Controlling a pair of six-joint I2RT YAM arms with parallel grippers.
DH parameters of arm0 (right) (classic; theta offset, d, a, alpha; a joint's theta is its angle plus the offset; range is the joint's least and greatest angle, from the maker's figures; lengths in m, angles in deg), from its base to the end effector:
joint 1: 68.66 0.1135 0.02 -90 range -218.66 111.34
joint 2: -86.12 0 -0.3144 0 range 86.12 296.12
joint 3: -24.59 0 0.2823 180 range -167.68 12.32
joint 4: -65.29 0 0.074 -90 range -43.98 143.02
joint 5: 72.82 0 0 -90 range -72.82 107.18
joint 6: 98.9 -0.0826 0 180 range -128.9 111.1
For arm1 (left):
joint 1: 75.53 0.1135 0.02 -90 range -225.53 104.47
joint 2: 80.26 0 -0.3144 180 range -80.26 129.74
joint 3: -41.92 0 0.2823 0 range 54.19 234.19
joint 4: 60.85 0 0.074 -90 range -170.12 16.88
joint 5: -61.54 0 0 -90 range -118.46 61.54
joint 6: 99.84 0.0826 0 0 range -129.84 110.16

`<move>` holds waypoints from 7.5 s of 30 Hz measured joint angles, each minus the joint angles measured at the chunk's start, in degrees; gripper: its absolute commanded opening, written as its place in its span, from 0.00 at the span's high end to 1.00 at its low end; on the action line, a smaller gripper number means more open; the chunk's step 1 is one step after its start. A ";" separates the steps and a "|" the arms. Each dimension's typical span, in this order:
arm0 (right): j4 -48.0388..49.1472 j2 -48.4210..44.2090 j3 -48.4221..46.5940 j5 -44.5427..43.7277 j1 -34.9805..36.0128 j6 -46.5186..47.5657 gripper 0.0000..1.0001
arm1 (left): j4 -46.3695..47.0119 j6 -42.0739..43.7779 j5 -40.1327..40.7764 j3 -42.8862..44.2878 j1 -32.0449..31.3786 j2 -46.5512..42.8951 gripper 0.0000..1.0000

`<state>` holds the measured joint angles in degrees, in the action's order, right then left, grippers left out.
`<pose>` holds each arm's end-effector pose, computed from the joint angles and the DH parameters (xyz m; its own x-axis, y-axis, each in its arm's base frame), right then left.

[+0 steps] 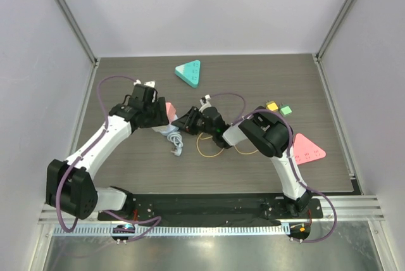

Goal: Pull the plug off the socket

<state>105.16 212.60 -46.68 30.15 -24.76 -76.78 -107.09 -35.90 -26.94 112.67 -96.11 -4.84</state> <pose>0.3597 0.3718 0.0936 -0.8422 0.4424 -0.3081 -0.1366 0.3778 0.9157 0.3012 -0.1108 0.2733 -0.8002 -0.1686 -0.5755 -0.0176 0.9658 -0.2585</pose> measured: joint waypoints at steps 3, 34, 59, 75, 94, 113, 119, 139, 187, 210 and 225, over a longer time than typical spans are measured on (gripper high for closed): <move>-4.17 0.00 -3.74 -1.60 -0.13 3.34 0.99 | -2.23 -3.52 1.14 -0.79 0.46 -0.37 1.00; 1.25 0.22 -0.46 1.20 -2.14 4.52 0.99 | -2.89 -24.87 -5.66 -24.33 6.54 -15.82 0.20; 1.29 0.28 -0.46 2.84 -2.14 4.28 0.99 | -10.51 -17.25 0.96 -0.74 6.54 -13.53 0.12; 1.36 0.28 -0.33 3.72 -2.14 4.35 0.99 | -9.68 -3.76 -2.97 22.93 6.51 17.31 0.06; 0.50 1.46 -2.19 7.17 -2.36 4.63 0.99 | -2.34 0.68 -6.91 17.99 6.73 24.50 0.11; -0.17 2.03 -3.06 10.16 -3.52 3.82 0.99 | -2.05 1.46 -11.41 17.81 6.62 27.34 1.00; -7.50 2.08 -8.00 9.99 -2.69 5.57 0.99 | -0.92 2.36 -4.92 16.26 5.51 24.30 1.00; -23.76 1.90 -16.72 6.67 -0.98 11.13 0.99 | 7.41 2.29 -10.51 10.34 10.08 21.73 1.00; -23.56 0.76 -14.71 1.14 -0.81 8.61 0.99 | 5.07 -1.25 -5.29 10.78 8.07 20.65 1.00; -22.14 0.96 -14.03 -1.70 -1.27 5.68 0.99 | 1.97 -7.21 -2.56 8.66 13.20 12.02 1.00; -18.73 1.20 -12.07 -1.90 -1.38 3.15 0.99 | -3.43 -14.32 2.78 4.96 17.03 13.14 1.00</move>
<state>86.42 213.80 -58.74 28.25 -26.13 -73.63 -110.52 -50.22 -24.17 117.63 -79.08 8.30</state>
